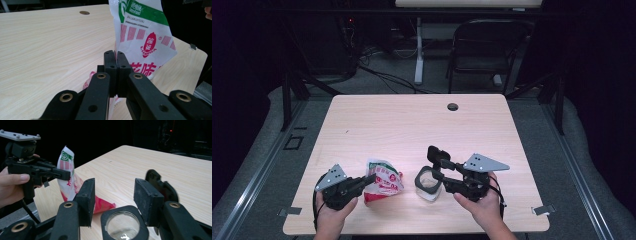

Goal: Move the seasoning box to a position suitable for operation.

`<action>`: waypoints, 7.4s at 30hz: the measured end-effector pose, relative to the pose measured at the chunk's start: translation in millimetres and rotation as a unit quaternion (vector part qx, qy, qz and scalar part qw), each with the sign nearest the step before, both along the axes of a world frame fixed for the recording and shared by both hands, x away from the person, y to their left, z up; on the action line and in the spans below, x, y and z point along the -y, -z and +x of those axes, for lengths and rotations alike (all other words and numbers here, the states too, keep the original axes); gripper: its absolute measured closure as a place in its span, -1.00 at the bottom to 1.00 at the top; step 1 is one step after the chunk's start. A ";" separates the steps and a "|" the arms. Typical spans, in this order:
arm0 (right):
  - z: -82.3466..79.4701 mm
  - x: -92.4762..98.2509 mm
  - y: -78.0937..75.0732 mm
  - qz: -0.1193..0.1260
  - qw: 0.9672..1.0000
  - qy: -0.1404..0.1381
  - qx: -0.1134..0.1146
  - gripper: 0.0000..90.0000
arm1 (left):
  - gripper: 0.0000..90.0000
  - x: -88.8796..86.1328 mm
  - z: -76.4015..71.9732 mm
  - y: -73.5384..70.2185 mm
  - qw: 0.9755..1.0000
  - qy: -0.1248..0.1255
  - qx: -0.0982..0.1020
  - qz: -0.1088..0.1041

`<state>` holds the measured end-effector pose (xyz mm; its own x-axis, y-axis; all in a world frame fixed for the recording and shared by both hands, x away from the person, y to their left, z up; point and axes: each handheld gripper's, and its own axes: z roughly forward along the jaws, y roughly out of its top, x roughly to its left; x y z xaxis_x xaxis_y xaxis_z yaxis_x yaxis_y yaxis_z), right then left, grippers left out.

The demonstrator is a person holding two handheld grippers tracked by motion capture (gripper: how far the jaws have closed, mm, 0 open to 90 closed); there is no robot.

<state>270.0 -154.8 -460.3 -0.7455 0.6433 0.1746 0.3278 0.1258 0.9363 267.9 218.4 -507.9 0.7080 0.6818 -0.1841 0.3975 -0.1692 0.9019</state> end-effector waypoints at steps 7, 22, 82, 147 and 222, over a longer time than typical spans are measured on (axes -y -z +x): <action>2.1 -18.9 1.9 -0.005 1.000 -0.022 0.001 0.15 | 1.00 1.4 -0.2 0.7 1.000 -0.008 0.006 0.000; 8.2 -52.2 10.6 -0.046 0.996 -0.074 -0.011 0.21 | 1.00 6.9 -1.5 1.9 1.000 0.003 0.004 0.001; 22.9 -91.4 42.2 -0.100 0.987 -0.113 -0.060 1.00 | 0.71 24.0 -0.9 9.2 1.000 0.026 -0.003 0.003; 28.6 -78.1 36.9 -0.016 0.988 -0.145 -0.040 1.00 | -0.12 28.8 2.7 67.5 0.992 0.052 -0.101 0.059; 13.2 -49.6 51.4 -0.003 0.991 -0.125 -0.040 0.96 | -0.01 65.0 12.6 79.9 0.980 0.077 -0.047 0.180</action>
